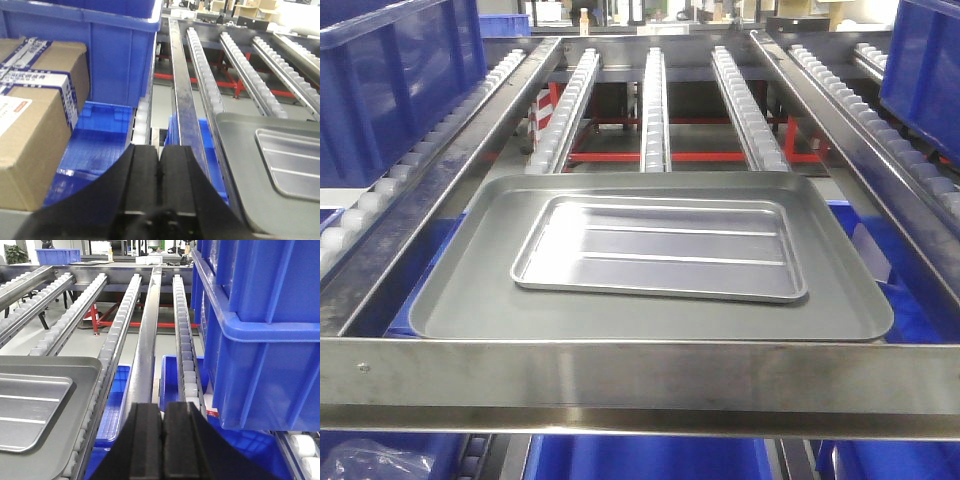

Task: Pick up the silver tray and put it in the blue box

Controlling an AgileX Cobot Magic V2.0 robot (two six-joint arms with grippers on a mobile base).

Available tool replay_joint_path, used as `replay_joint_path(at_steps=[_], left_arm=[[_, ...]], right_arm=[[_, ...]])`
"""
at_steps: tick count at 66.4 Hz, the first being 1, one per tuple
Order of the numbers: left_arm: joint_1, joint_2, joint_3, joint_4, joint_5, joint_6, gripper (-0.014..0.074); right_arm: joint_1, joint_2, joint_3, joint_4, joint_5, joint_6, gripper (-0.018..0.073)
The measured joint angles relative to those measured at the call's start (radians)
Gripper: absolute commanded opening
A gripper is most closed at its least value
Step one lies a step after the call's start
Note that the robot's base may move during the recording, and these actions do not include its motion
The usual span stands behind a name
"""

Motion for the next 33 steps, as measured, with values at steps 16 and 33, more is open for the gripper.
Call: replay_joint_path(at_steps=[16,33], left_arm=[[0.000,0.000,-0.092,0.061,-0.048,0.000,-0.0094],[-0.005,0.227,-0.500,0.103,0.219,0.000,-0.0069]], right_arm=[[0.000,0.000,-0.044,0.000,-0.060,0.000,0.0055],[0.003,0.163,-0.361,0.002,0.029,0.000,0.0124]])
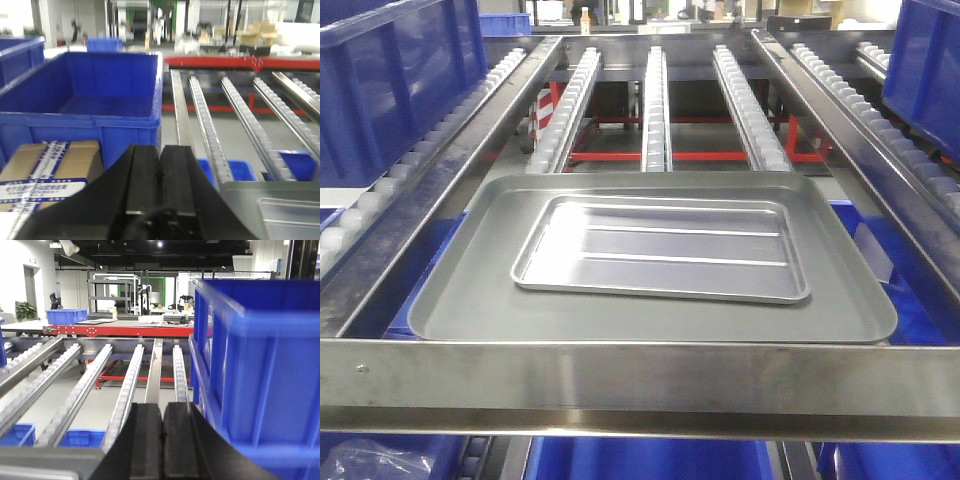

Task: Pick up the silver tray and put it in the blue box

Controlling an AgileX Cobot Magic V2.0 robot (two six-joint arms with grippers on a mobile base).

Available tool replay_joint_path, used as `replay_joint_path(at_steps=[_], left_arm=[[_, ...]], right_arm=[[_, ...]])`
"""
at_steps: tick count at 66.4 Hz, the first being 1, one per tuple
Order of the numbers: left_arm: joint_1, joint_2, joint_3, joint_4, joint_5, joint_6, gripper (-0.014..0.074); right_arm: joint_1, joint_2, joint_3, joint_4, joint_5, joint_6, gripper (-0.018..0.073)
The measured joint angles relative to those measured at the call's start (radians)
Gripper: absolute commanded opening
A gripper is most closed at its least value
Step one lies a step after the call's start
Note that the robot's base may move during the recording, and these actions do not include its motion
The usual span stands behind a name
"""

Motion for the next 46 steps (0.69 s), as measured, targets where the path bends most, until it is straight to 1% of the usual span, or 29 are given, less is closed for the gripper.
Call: replay_joint_path(at_steps=[3,6,9,12,15,19,23,34,40,43,46], left_arm=[[-0.012,0.057,-0.054,-0.030,0.032,0.000,-0.0030],[-0.026,0.116,-0.092,-0.062,0.043,0.000,0.0028],[-0.048,0.186,-0.120,-0.080,0.050,0.000,0.0120],[-0.072,0.249,-0.133,-0.087,0.060,0.000,0.0223],[-0.106,0.312,-0.144,-0.090,0.066,0.000,0.0302],[-0.151,0.400,-0.153,-0.093,0.073,0.000,0.0365],[-0.206,0.489,-0.165,-0.095,0.073,0.000,0.0379],[-0.379,0.725,-0.237,-0.095,0.058,0.000,0.0378],[-0.463,0.832,-0.294,-0.095,0.052,0.000,0.0377],[-0.495,0.878,-0.324,-0.101,0.052,0.000,0.0377],[-0.521,0.921,-0.357,-0.116,0.065,0.000,0.0377]], right_arm=[[0.005,0.057,-0.035,0.000,0.002,0.000,0.0181],[0.015,0.118,-0.064,0.000,0.004,0.000,0.0241],[0.030,0.180,-0.082,0.000,0.008,0.000,0.0329],[0.054,0.251,-0.099,0.000,0.010,0.000,0.0384],[0.084,0.310,-0.115,0.000,0.012,0.000,0.0424],[0.132,0.380,-0.137,0.000,0.014,0.000,0.0461],[0.198,0.457,-0.162,0.000,0.014,0.000,0.0480],[0.402,0.660,-0.230,0.000,0.012,0.000,0.0479],[0.465,0.764,-0.267,0.002,0.024,0.002,0.0477],[0.479,0.806,-0.295,0.009,0.047,0.009,0.0477],[0.486,0.844,-0.329,0.019,0.101,0.023,0.0477]])
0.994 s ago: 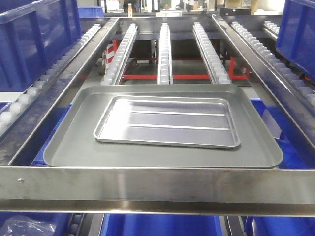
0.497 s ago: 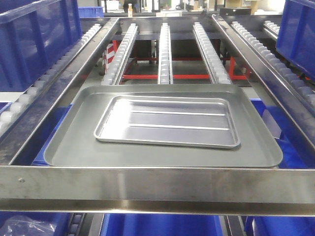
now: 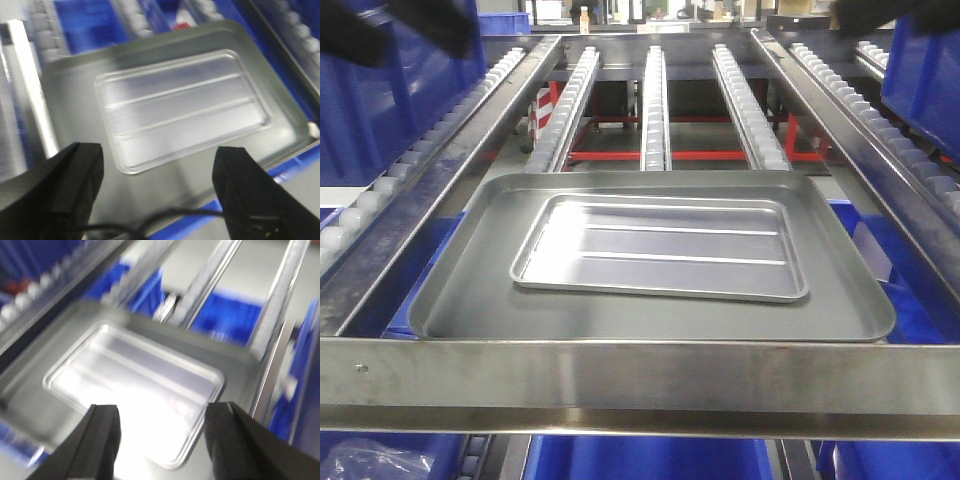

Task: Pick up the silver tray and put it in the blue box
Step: 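Lower both grippers to the short edges of the small silver tray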

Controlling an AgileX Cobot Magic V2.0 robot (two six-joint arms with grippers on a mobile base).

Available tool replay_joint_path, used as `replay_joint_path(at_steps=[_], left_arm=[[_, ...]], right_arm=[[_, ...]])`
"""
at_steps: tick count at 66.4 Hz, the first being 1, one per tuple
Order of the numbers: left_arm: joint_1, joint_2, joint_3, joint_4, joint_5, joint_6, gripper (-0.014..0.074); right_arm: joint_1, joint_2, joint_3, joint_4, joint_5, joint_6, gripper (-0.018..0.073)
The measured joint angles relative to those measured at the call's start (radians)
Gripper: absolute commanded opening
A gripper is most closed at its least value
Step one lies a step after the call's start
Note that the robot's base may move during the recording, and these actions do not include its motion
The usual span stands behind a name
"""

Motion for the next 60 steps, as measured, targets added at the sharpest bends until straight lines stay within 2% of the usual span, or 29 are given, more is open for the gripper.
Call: replay_joint_path(at_steps=[8,15,20,30,37,60], left_arm=[[-0.011,0.115,-0.133,-0.016,0.142,0.000,0.0377],[-0.003,0.220,-0.263,0.012,0.270,-0.008,0.0377],[0.003,0.294,-0.345,0.055,0.350,-0.059,0.0377],[0.006,0.445,-0.485,0.186,0.461,-0.221,0.0377],[0.006,0.543,-0.568,0.234,0.490,-0.307,0.0377],[0.006,0.719,-0.686,0.269,0.496,-0.400,0.0377]], right_arm=[[-0.002,0.097,-0.122,0.011,0.187,0.034,0.0477],[-0.014,0.183,-0.226,0.013,0.313,0.055,0.0477],[-0.026,0.245,-0.299,0.013,0.379,0.101,0.0477],[-0.059,0.382,-0.415,0.015,0.484,0.208,0.0477],[-0.081,0.480,-0.472,0.015,0.518,0.249,0.0477],[-0.107,0.699,-0.581,0.015,0.535,0.262,0.0476]])
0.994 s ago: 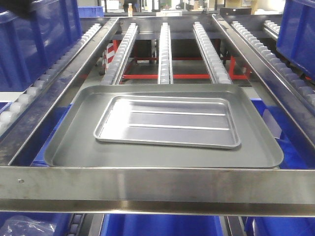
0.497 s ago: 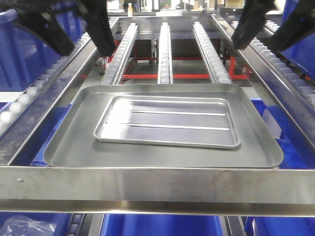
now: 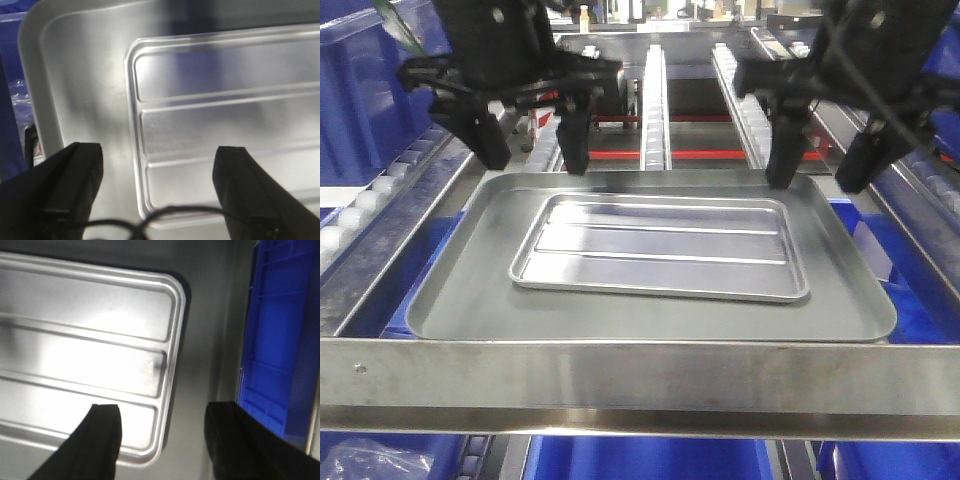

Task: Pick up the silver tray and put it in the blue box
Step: 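Lower both grippers to the short edges of the small silver tray, then close both grippers on the silver tray's opposite edges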

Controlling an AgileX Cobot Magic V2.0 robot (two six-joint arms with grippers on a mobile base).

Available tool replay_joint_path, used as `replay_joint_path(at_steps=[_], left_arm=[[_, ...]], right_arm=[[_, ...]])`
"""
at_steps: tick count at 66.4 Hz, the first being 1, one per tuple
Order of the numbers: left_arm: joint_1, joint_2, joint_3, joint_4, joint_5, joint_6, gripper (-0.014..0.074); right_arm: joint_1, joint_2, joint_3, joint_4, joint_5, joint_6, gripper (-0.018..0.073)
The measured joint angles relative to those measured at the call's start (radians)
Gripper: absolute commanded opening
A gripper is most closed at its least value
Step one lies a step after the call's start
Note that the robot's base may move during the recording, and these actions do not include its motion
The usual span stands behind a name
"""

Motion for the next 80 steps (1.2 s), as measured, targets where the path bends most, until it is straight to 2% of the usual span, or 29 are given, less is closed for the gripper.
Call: replay_joint_path(at_steps=[12,28,80], left_arm=[[0.014,0.049,-0.004,0.011,-0.013,-0.038,0.0377],[0.042,0.079,-0.004,0.014,-0.033,-0.045,0.0377],[0.039,0.128,-0.005,-0.023,-0.062,-0.045,0.0377]], right_arm=[[-0.004,0.065,-0.040,-0.002,0.000,0.001,0.0476],[-0.004,0.126,-0.053,-0.007,-0.002,0.001,0.0476],[-0.004,0.190,-0.053,-0.010,-0.037,0.002,0.0476]])
